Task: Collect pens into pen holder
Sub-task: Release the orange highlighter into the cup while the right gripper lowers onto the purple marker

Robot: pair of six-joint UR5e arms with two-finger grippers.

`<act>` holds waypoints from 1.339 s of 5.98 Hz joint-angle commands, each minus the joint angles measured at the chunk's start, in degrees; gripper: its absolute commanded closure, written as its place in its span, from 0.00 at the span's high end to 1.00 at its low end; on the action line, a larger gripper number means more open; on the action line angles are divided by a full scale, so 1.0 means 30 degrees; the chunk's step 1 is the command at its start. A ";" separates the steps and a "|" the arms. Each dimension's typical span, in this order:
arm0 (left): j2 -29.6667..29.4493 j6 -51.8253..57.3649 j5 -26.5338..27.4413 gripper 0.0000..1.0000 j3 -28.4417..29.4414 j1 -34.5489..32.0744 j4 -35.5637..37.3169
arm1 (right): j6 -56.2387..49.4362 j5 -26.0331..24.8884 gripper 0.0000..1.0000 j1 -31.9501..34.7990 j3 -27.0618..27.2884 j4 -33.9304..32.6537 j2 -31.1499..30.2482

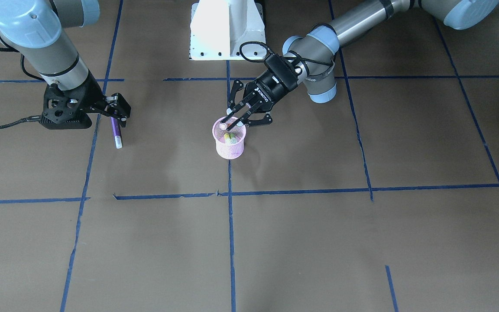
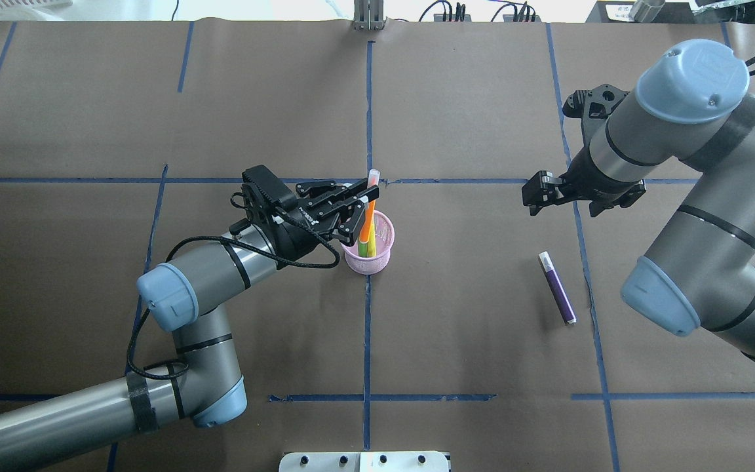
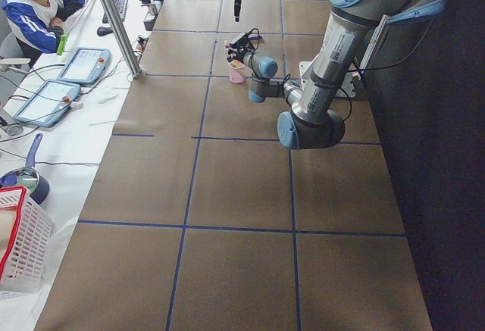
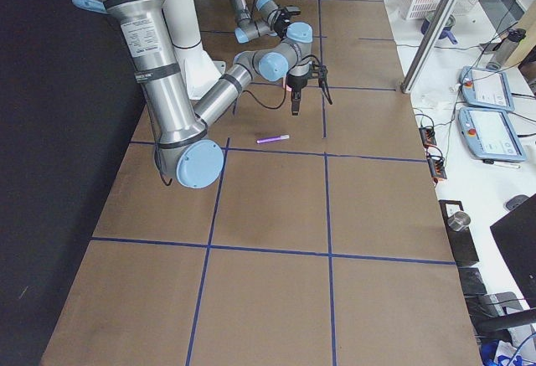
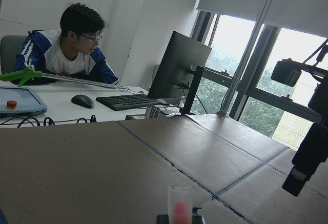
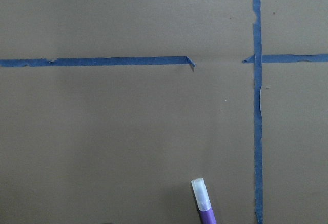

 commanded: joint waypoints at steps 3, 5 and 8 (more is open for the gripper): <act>-0.0097 0.0001 0.0242 1.00 0.0108 0.0389 0.0067 | 0.0029 -0.0205 1.00 -0.0005 -0.0020 0.0000 0.0008; 0.0018 -0.0028 -0.0107 1.00 -0.1694 -0.0163 0.1839 | 0.0145 -0.1628 1.00 -0.1285 -0.0107 0.0000 -0.0167; 0.1305 -0.0203 -0.4749 1.00 -0.7474 -0.3435 1.1832 | -0.1537 -0.2341 1.00 -0.2844 -0.0722 0.0029 -0.0575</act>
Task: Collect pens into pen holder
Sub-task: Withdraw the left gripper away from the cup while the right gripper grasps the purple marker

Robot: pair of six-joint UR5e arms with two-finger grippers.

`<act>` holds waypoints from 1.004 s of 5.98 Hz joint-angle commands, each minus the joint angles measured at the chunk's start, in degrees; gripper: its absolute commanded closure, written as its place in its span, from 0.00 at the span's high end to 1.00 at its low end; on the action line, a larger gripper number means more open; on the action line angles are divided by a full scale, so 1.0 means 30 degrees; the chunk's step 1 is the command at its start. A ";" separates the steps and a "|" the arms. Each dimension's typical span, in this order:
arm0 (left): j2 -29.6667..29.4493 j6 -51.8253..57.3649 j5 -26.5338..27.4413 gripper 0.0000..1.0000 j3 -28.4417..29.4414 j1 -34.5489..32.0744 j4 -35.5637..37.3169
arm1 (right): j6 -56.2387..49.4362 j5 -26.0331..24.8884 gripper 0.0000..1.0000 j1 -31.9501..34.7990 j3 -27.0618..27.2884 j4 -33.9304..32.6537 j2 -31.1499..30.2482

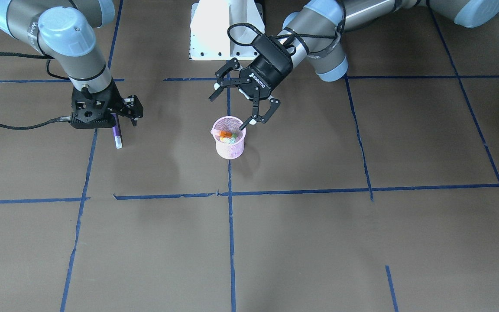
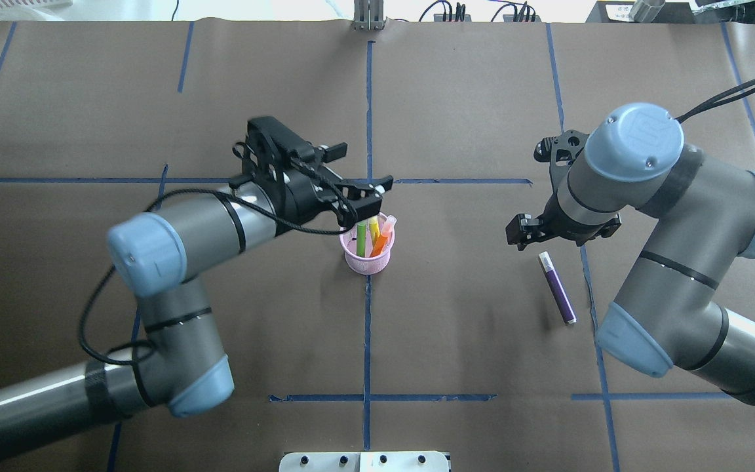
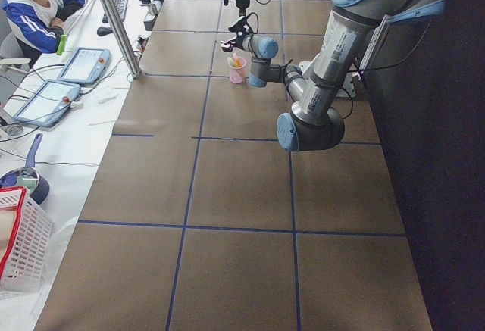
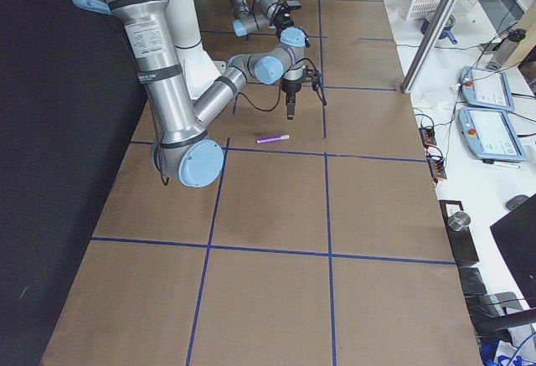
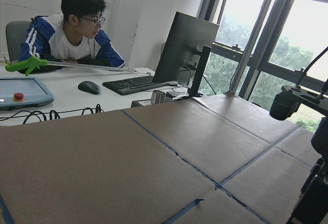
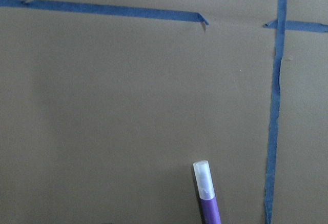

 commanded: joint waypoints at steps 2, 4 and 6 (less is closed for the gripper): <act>0.2154 -0.0235 -0.5779 1.00 -0.1159 -0.4134 0.2367 | -0.2830 -0.0215 1.00 -0.0388 -0.0310 0.3286 -0.3085; 0.2921 -0.0061 -0.8886 1.00 -0.1014 -0.6158 0.4148 | -0.2596 -0.0272 1.00 -0.0766 -0.2296 0.7349 -0.3021; 0.3099 -0.0001 -0.8992 1.00 -0.1013 -0.6256 0.4098 | -0.2567 -0.0856 1.00 -0.1264 -0.3880 0.7385 -0.1236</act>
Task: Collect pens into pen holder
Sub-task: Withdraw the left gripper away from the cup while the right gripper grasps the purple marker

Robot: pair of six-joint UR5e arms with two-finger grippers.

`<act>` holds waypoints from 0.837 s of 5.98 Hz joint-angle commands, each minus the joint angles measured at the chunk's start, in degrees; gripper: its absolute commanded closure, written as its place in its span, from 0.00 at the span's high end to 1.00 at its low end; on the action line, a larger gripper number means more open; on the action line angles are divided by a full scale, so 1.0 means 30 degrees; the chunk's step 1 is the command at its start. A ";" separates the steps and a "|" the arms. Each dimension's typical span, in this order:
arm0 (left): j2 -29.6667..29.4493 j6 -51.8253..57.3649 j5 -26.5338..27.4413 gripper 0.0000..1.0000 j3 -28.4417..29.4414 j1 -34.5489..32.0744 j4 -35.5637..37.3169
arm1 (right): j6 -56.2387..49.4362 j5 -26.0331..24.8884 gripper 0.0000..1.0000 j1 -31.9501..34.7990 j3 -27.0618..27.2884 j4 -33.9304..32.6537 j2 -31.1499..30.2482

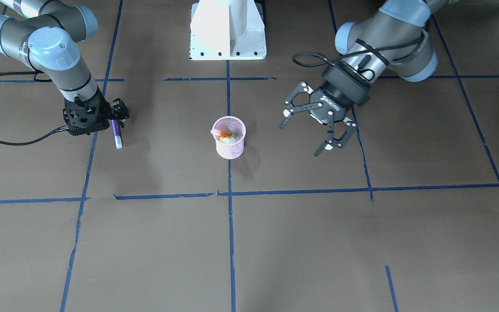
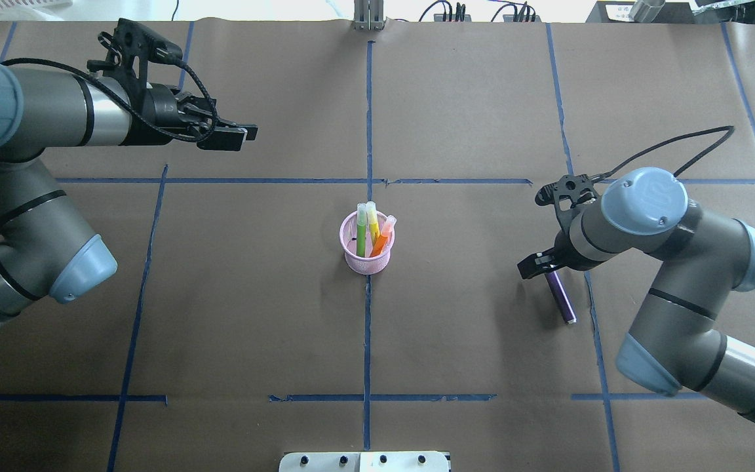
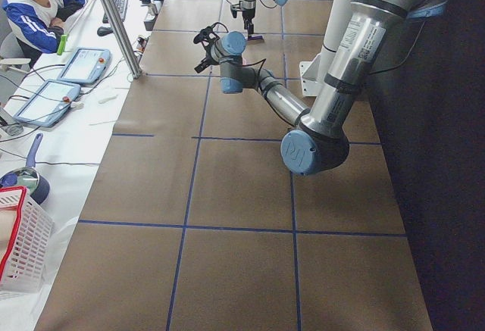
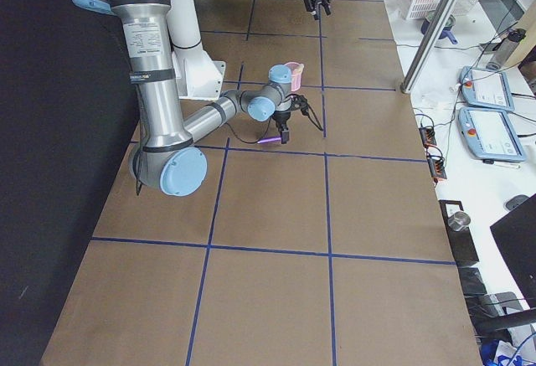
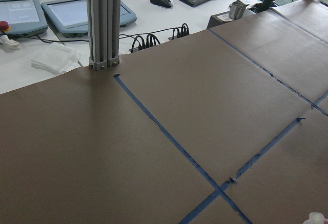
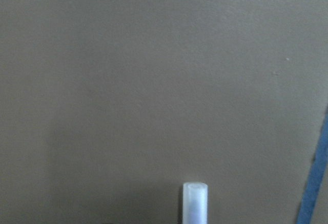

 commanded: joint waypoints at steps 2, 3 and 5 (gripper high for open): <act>0.0092 0.0021 -0.0116 1.00 0.0275 -0.0007 -0.0049 | -0.0038 0.0029 1.00 0.0033 -0.0439 0.0105 0.0478; 0.0063 0.0021 -0.0115 1.00 0.0276 0.0023 -0.0050 | -0.0038 0.0263 1.00 0.0237 -0.0293 0.0105 0.0186; 0.0062 0.0080 -0.0086 1.00 0.0363 0.0052 -0.0050 | -0.0038 0.0729 0.97 0.0559 -0.0146 0.0105 -0.0168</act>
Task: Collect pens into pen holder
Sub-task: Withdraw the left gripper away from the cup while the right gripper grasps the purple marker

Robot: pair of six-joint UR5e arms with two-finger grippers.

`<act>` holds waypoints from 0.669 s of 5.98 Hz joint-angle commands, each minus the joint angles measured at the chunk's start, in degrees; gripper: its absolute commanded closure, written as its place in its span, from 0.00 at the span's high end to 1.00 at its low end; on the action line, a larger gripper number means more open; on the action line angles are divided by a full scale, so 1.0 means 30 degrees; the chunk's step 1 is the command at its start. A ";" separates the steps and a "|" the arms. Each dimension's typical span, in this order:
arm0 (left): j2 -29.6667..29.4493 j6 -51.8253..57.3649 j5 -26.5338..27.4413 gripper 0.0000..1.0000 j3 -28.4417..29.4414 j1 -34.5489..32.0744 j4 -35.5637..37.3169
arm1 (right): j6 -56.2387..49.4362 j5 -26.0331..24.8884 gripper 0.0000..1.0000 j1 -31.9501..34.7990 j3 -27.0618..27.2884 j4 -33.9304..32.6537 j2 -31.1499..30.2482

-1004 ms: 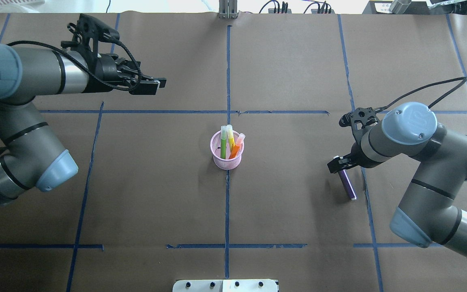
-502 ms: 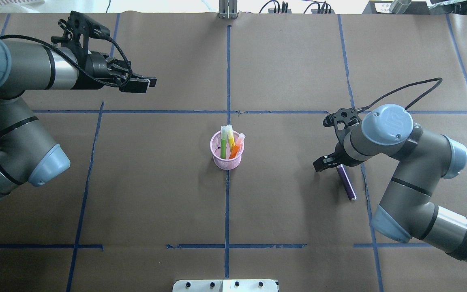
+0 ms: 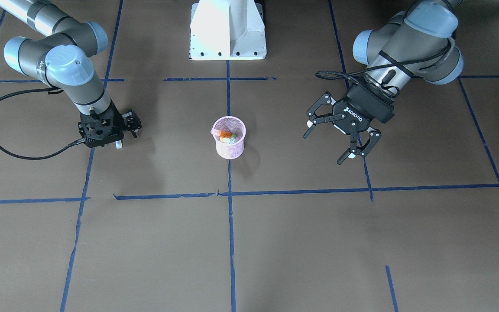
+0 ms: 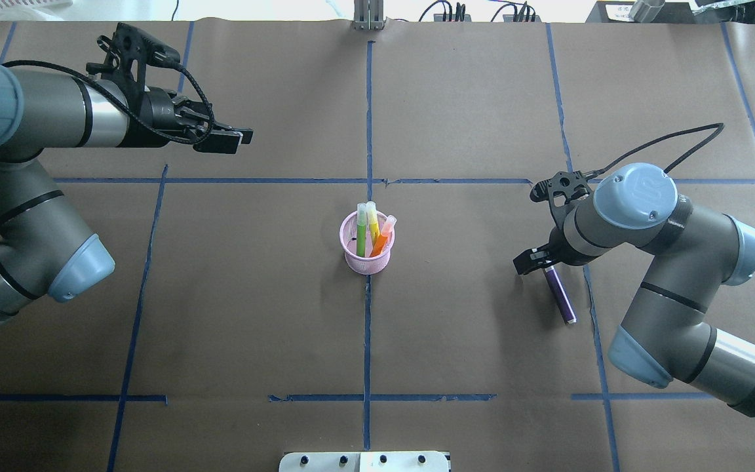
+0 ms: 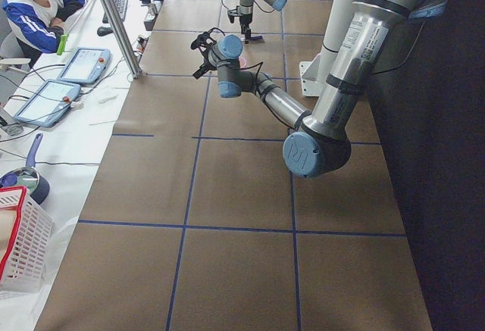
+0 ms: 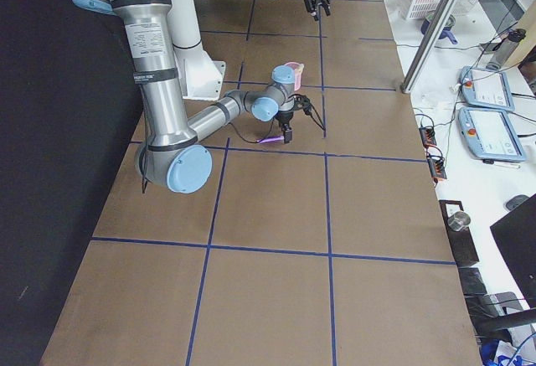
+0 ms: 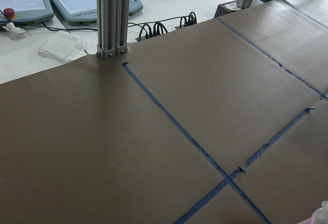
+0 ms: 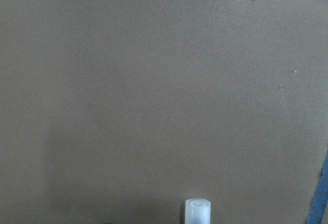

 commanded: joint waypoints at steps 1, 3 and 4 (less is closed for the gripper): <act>-0.0003 0.0026 0.0049 1.00 0.0118 0.0014 -0.0030 | 0.0043 0.0265 0.88 0.0195 0.0098 0.0000 -0.0113; 0.0026 0.0055 0.0049 1.00 0.0236 -0.0016 -0.0060 | 0.0072 0.0177 0.66 0.0166 -0.0018 -0.0029 -0.0113; 0.0026 0.0055 0.0020 1.00 0.0236 -0.0045 -0.0060 | 0.0072 0.0177 0.65 0.0166 -0.0048 -0.0058 -0.0113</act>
